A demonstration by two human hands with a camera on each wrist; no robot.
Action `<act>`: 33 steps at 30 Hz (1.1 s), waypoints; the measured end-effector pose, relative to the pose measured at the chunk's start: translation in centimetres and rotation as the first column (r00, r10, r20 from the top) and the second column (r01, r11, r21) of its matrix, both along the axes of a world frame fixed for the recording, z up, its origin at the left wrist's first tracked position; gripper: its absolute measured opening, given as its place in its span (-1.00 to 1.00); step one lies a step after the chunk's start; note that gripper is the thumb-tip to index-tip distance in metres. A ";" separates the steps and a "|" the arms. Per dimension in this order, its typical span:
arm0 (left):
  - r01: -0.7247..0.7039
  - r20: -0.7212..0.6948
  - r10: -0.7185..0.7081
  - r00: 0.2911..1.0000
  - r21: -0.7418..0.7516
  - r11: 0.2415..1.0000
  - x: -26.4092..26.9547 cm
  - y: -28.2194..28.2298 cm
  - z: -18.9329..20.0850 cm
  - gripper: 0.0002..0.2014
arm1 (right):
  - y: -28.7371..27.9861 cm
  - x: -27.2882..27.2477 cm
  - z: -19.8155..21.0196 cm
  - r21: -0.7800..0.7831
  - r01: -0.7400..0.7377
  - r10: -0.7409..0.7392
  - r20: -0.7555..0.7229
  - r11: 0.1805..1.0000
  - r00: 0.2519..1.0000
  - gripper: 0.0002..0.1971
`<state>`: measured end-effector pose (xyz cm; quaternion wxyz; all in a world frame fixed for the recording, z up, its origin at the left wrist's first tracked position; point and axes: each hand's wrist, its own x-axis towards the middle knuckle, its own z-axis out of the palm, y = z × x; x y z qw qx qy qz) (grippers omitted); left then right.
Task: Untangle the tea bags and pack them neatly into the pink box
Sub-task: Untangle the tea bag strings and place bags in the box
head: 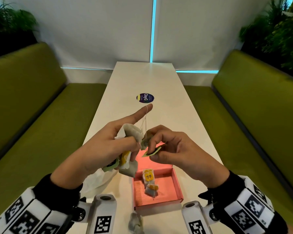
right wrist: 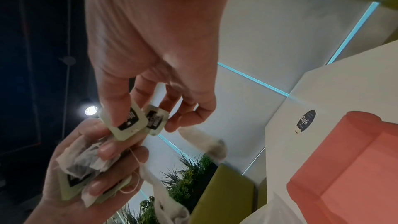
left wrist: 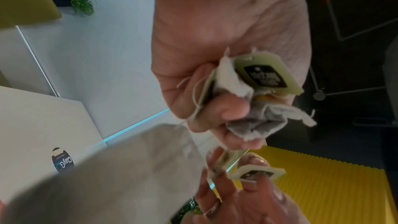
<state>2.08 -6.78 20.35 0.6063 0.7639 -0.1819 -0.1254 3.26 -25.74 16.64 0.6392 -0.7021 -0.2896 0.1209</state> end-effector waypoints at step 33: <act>-0.018 0.006 0.019 1.000 -0.059 0.998 0.1 -0.4 -0.5 -0.23 | -1.6 -1.5 2.2 0.068 0.476 -0.481 0.117 0.877 0.869 -0.86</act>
